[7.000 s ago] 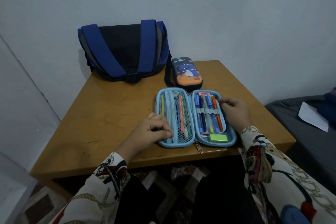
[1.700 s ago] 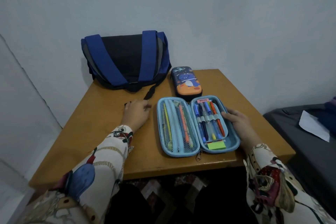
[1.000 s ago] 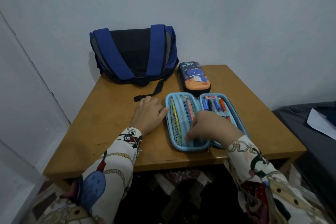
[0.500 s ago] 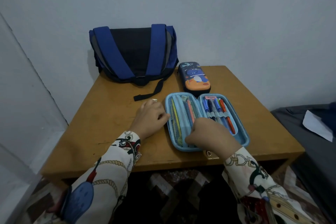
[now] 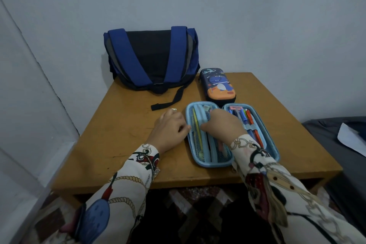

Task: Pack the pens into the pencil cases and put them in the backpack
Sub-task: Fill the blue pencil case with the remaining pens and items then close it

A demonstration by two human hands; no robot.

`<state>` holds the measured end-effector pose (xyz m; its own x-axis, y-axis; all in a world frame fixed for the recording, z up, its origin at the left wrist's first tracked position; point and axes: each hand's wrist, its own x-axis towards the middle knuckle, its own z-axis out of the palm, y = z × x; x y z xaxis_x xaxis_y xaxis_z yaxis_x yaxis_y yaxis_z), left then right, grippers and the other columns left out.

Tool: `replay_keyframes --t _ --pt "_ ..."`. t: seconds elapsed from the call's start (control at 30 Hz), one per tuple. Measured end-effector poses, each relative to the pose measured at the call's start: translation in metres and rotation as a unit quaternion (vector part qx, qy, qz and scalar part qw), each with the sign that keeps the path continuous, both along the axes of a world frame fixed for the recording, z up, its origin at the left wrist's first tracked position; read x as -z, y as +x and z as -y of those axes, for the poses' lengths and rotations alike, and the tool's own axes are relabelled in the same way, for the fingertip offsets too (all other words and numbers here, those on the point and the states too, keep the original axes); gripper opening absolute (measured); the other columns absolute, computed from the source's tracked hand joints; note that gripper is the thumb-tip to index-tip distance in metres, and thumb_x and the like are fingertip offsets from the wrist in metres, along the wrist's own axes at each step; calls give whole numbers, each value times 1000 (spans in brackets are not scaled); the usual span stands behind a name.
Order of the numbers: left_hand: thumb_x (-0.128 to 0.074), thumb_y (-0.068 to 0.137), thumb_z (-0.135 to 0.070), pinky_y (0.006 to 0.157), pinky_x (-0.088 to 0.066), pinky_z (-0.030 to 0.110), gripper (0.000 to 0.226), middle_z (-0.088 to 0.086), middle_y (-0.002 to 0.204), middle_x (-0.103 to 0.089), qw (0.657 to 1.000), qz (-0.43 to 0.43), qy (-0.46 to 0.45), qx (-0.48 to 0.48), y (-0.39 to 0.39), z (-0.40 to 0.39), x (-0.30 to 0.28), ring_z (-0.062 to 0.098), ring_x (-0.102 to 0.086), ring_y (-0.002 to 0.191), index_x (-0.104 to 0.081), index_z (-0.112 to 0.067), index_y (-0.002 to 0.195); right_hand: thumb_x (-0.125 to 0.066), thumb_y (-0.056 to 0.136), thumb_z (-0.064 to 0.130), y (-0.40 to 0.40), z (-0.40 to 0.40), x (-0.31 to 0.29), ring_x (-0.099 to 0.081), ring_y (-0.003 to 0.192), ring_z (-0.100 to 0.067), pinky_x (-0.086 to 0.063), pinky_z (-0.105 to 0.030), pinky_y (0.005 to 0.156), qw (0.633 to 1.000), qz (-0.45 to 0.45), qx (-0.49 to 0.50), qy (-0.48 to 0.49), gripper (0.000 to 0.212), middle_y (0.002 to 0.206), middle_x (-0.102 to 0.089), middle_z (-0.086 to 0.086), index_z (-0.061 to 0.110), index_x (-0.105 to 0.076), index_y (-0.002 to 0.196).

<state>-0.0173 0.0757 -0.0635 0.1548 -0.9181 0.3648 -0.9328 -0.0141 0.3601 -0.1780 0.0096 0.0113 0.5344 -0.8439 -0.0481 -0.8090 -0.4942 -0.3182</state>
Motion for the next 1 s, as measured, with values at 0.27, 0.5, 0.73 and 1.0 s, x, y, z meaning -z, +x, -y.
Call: replay_keyframes --t 0.27,0.5,0.73,1.0 --pt "-51 95 -38 92 -32 32 28 -13 83 -43 1000 5 -2 4 -2 -2 -3 7 -33 93 -50 -23 72 -55 93 24 31 20 19 -59 95 -35 -40 -36 72 994 26 17 -105 30 83 -56 -9 10 -45 68" --pt "-48 96 -41 89 -34 33 31 -13 83 -43 1000 16 16 -2 -2 -2 -5 7 -33 92 -59 -19 77 -51 96 26 32 38 28 -62 96 -36 -48 -40 76 986 110 5 -125 27 101 -66 -15 5 -66 101" --pt "-52 94 -30 84 -45 36 15 -4 102 -61 970 -48 -105 -213 5 -3 -6 19 -49 103 -62 -21 101 -65 87 40 -5 30 16 -62 83 -18 -51 -36 72 985 171 28 -16 22 83 -64 2 19 -60 88" --pt "-49 94 -40 93 -41 39 37 6 111 -60 961 -18 3 -276 6 3 -2 24 -47 108 -65 -13 113 -63 82 47 -19 3 26 -58 68 -13 -45 -30 58 994 102 -6 -26 27 74 -59 4 22 -53 80"
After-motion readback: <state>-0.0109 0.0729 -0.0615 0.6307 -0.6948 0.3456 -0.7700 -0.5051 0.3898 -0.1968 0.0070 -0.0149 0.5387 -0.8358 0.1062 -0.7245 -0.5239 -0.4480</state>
